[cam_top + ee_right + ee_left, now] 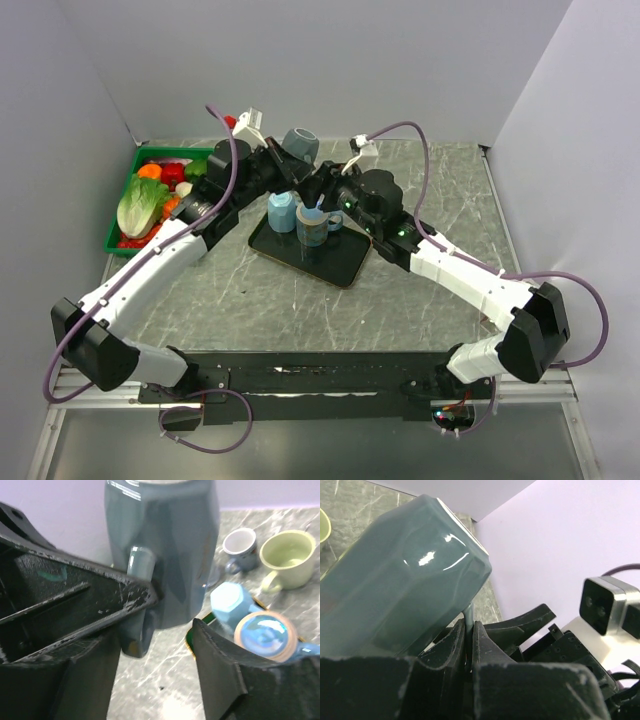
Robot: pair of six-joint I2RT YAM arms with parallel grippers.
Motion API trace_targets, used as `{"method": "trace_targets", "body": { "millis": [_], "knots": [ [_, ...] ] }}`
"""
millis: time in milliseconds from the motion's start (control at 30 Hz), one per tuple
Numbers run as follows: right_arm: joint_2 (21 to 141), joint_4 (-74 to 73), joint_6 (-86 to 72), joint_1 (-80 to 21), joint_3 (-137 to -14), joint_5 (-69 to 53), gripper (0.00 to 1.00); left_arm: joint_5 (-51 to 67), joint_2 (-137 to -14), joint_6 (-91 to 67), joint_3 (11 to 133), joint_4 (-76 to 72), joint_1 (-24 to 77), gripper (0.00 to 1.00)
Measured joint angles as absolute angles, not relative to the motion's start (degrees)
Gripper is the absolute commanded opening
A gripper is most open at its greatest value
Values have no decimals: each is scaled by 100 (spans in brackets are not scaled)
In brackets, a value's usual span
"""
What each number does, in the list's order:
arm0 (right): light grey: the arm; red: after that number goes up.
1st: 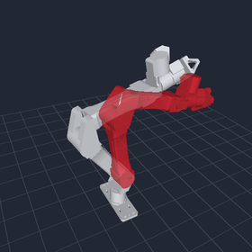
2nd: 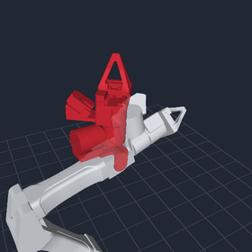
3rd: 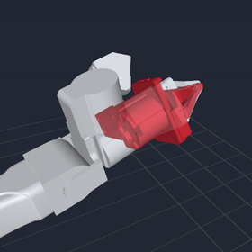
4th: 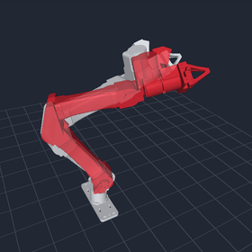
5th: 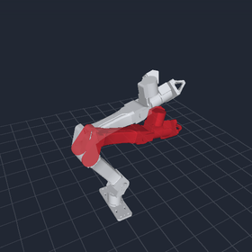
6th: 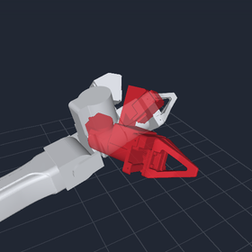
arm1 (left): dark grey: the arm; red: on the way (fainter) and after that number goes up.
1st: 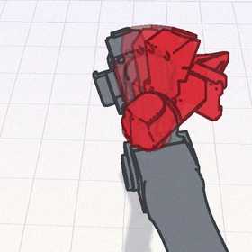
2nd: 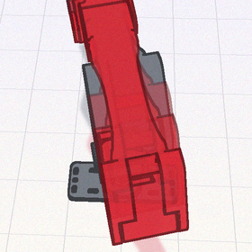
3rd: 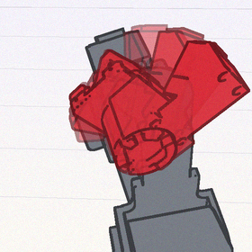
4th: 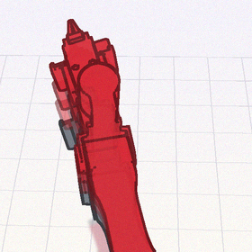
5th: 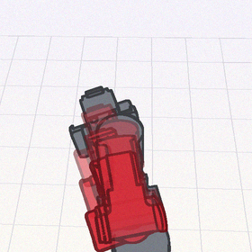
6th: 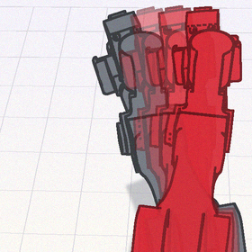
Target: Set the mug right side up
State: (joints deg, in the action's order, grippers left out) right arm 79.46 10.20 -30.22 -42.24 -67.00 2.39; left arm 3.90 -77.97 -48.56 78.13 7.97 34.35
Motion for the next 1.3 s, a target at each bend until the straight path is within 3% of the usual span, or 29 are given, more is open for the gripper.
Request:
{"method": "trace_targets", "body": {
  "millis": [200,267,300,333,367,467,567,600,667,733,867,1167,1300],
  "knots": [
    [7953,1199,-2823,-4250,-6720,397,44,325,-7874,-5297,7964,888,3435,1],
    [7966,1190,-2801,-4270,-6748,388,33,309,-7894,-5382,7964,893,3433,1],
    [7970,1194,-2810,-4272,-6753,353,27,307,-7913,-5419,7968,891,3433,1],
    [7979,1177,-2805,-4276,-6768,338,9,307,-7935,-5435,7972,891,3433,1],
    [7992,1120,-2792,-4278,-6796,342,0,305,-7961,-5454,7972,893,3433,1],
    [8055,884,-2803,-4257,-6921,322,0,246,-8016,-5472,7975,895,3430,4],
    [8066,718,-2917,-4241,-6982,322,0,226,-8051,-5472,7975,915,3433,24],
    [8068,652,-2969,-4224,-7015,285,0,224,-8051,-5454,7975,926,3433,40],
    [8068,493,-3118,-4171,-7078,174,0,239,-8051,-5371,7975,926,3448,51],
    [8068,301,-3330,-4064,-7116,60,0,255,-8049,-5293,7985,908,3509,73],
    [8068,-67,-3863,-3673,-7122,-187,0,163,-8042,-5135,7985,943,3573,96],
    [8060,-329,-5513,-2303,-6982,-987,0,-381,-7662,-4764,7981,1074,3583,96],
    [8189,169,-6967,-1468,-6606,-1750,0,-519,-7481,-4661,7966,1063,3583,96]
  ]
}}
